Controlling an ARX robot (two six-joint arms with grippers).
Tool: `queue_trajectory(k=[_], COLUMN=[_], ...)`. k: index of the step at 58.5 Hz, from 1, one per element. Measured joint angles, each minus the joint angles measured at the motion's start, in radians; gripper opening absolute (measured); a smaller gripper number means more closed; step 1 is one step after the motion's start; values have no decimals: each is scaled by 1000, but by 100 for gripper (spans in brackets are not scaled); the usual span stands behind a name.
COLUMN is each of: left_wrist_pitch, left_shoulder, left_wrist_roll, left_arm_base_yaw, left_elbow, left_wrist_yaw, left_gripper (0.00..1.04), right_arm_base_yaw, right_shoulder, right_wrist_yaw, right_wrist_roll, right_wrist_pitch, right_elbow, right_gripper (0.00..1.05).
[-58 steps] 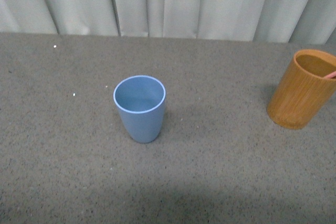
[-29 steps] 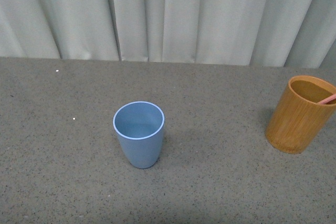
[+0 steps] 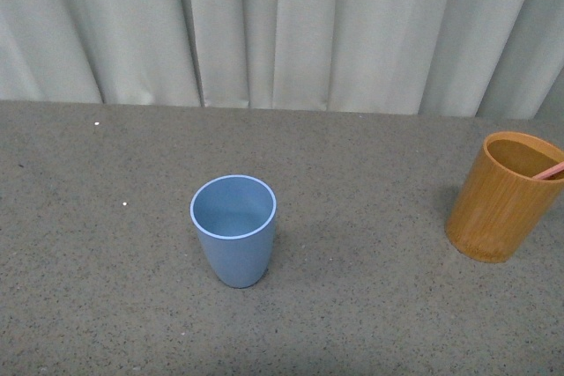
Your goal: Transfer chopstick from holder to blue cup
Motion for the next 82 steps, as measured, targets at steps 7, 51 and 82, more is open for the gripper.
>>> queue_trajectory(k=[7, 51, 82], left_wrist_pitch=[0, 0, 0], left_shoulder=[0, 0, 0], left_wrist_roll=[0, 2, 2], left_arm_base_yaw=[0, 0, 0], left_elbow=[0, 0, 0], left_wrist_yaw=[0, 0, 0], left_gripper=[66, 98, 98], right_arm_base_yaw=[-96, -44, -43], right_shoulder=[269, 911, 1123], right_wrist_yaw=[-72, -276, -276], right_wrist_roll=[90, 180, 191], right_wrist_pitch=[132, 161, 240], right_elbow=[74, 487, 561], right_gripper=[95, 95, 95])
